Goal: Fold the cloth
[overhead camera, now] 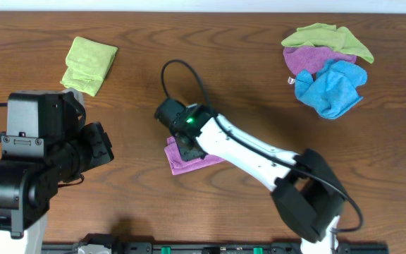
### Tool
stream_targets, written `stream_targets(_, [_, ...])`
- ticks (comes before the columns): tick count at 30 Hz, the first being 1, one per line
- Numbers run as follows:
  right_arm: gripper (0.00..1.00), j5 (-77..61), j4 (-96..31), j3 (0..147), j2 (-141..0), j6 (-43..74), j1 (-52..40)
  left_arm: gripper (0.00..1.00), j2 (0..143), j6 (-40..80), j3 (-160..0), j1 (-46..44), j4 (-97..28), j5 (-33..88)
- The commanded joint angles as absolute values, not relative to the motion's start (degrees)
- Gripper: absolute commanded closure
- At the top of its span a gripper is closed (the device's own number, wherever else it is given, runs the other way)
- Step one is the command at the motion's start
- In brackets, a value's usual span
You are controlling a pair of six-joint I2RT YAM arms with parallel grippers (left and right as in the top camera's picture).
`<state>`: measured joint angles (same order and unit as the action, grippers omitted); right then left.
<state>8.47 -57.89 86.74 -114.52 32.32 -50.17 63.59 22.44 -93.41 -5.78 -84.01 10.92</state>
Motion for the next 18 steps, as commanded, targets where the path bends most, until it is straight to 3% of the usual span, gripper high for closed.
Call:
stream_targets(1, [0.99, 8.08, -58.02, 86.24, -115.39, 33.17, -49.8, 0.93, 63.61, 21.78, -93.8, -5.63, -84.25, 10.35])
stream_targets(12, [0.98, -1.08, -53.71, 86.24, -115.42, 31.42, -52.36, 0.89, 63.64, 21.8, -93.78, -5.63, -84.23, 10.33])
stream_targets(15, [0.49, -6.26, -51.79, 86.24, -115.44, 31.4, -53.93, 0.87, 63.64, 21.8, -93.78, -5.63, -84.2, 10.31])
stream_targets(17, [0.47, -11.33, -50.41, 86.24, -115.42, 30.46, -54.43, 0.87, 63.64, 21.8, -93.76, -5.63, -84.2, 10.31])
stream_targets(18, [0.58, -13.91, -49.65, 86.24, -115.42, 29.19, -54.46, 0.87, 63.64, 21.8, -93.76, -5.63, -84.18, 10.28])
